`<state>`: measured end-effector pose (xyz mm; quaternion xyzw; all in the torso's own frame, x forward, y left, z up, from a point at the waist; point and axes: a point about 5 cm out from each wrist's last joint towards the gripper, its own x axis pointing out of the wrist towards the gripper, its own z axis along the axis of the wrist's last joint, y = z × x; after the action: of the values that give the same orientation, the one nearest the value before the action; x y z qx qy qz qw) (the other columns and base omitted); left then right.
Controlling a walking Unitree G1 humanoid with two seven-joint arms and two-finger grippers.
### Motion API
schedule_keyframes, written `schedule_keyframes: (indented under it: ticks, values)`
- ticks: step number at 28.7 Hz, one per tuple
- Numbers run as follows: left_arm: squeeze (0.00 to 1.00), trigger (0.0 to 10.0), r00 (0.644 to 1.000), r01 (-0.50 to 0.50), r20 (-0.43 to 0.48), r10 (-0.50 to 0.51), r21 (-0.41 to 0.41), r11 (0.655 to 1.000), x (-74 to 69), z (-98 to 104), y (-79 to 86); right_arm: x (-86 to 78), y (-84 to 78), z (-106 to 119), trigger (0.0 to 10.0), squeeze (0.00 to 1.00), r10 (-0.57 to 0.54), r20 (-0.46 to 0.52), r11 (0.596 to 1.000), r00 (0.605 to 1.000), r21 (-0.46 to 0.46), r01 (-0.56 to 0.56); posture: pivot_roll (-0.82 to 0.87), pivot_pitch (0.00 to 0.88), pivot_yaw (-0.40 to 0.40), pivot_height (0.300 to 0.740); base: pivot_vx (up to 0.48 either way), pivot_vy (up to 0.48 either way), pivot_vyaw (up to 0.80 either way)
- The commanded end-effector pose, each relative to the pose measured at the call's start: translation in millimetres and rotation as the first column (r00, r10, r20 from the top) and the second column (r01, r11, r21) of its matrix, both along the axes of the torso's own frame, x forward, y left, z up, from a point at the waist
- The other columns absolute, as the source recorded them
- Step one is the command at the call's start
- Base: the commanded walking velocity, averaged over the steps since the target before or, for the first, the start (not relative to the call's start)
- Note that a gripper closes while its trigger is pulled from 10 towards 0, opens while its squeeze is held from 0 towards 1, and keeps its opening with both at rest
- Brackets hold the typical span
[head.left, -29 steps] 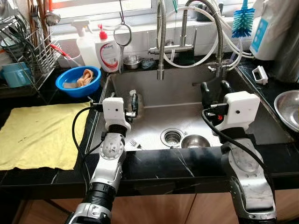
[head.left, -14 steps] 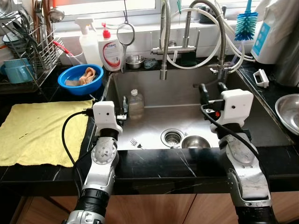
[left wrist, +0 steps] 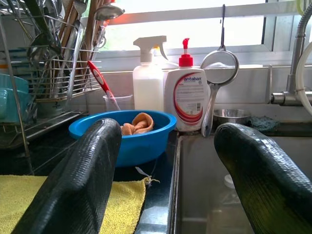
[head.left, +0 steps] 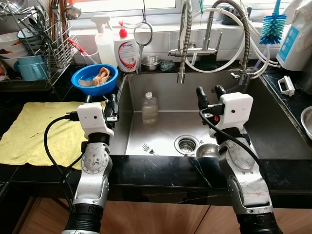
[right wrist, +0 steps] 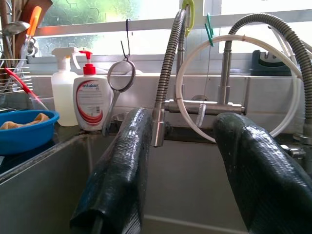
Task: Kitchen organization
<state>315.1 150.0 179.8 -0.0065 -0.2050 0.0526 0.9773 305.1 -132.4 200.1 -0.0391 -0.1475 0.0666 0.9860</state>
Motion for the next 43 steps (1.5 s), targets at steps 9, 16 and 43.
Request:
schedule_keyframes:
  ticks: [9,16,43]
  values:
    - [0.0,10.0,1.0,-0.007,0.017,0.006,0.029,1.0,11.4,13,-3.4,4.8,-3.6,5,10.0,0.0,-0.045,0.009,0.998,0.999,-0.05,0.045,-0.25,0.0,0.069,0.74,0.0,-0.168,0.0]
    - [0.0,10.0,1.0,-0.001,-0.002,0.001,0.025,1.0,11.2,9,-6.0,1.5,-5.7,3,10.0,0.0,-0.047,-0.017,0.997,0.999,-0.067,0.045,-0.26,0.0,0.075,0.74,0.0,-0.311,0.0]
    - [0.0,10.0,1.0,0.008,-0.018,-0.007,0.012,1.0,13.8,6,-5.4,-4.0,-8.8,22,10.0,0.0,0.005,-0.067,0.991,0.998,-0.134,-0.014,-0.29,0.0,0.09,0.74,0.0,-0.114,0.0]
